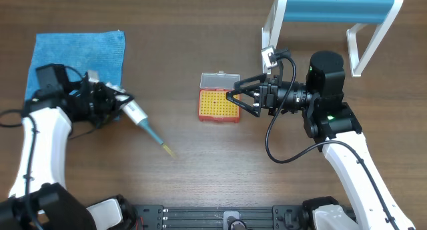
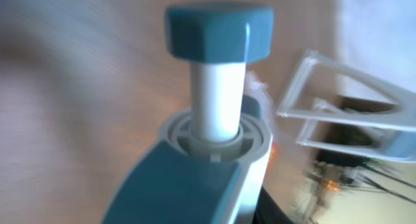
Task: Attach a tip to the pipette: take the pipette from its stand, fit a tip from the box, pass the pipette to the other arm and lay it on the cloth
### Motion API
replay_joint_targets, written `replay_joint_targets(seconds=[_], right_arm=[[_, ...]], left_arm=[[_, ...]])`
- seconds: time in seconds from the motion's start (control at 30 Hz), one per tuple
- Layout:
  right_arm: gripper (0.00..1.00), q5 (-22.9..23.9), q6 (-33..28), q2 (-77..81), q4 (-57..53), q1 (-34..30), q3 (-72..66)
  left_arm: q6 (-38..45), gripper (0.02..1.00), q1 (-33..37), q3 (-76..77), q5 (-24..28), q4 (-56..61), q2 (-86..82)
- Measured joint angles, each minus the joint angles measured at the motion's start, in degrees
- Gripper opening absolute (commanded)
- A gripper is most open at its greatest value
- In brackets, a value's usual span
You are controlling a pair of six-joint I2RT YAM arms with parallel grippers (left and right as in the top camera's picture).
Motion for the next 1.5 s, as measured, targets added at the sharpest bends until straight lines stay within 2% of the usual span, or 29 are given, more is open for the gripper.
replay_joint_targets(seconds=[0.1,0.23,0.33,0.43,0.53,0.73,1.17,1.2,1.23,1.27,1.33,1.37,1.5], right_arm=[[0.930,1.8,-0.3,0.0,0.2,0.0,0.0],[0.930,7.3,-0.6,-0.2,-2.8,0.0,-0.1],[0.930,11.8,-0.9,-0.2,-12.2,0.0,-0.3],[0.930,14.5,-0.2,-0.1,-14.6,0.2,-0.3],[0.930,18.1,1.8,-0.1,-14.8,1.3,-0.3],[0.930,20.1,5.0,-0.1,-14.8,1.4,-0.3],[0.930,22.0,9.1,-0.1,-13.7,1.4,-0.3],[0.930,22.2,9.3,-0.1,-13.5,1.4,-0.3],[0.930,22.4,9.3,-0.1,-13.2,1.4,-0.3],[0.930,22.6,9.5,-0.1,-13.1,1.4,-0.3],[0.930,22.8,9.5,-0.1,-13.1,1.4,-0.3],[0.932,22.8,9.7,-0.1,-13.1,1.4,-0.3],[0.930,22.8,10.0,-0.1,-13.1,1.4,-0.3]], left_arm=[[10.2,0.025,4.5,17.2,-10.1,-20.6,7.0],[20.8,0.025,8.1,60.5,-28.7,-43.5,33.2],[23.3,0.025,7.9,85.2,-37.5,-42.5,51.8],[27.8,0.027,6.6,92.3,-45.0,-37.9,61.4],[32.9,0.027,3.9,92.6,-48.5,-31.3,64.2],[40.3,0.027,-1.6,92.8,-47.6,-28.1,67.5],[41.4,0.042,-1.1,92.8,-46.7,-27.1,71.7],[41.4,0.084,-1.0,92.8,-46.7,-27.2,71.7],[41.4,0.257,-1.0,92.8,-46.7,-27.3,71.7],[41.3,0.634,-1.0,92.8,-46.5,-27.6,71.7],[41.4,0.895,-1.0,92.8,-46.1,-28.4,71.7],[41.1,0.982,-1.0,92.8,-46.0,-28.5,71.7],[40.2,0.998,-1.0,92.8,-45.9,-30.5,71.7]])
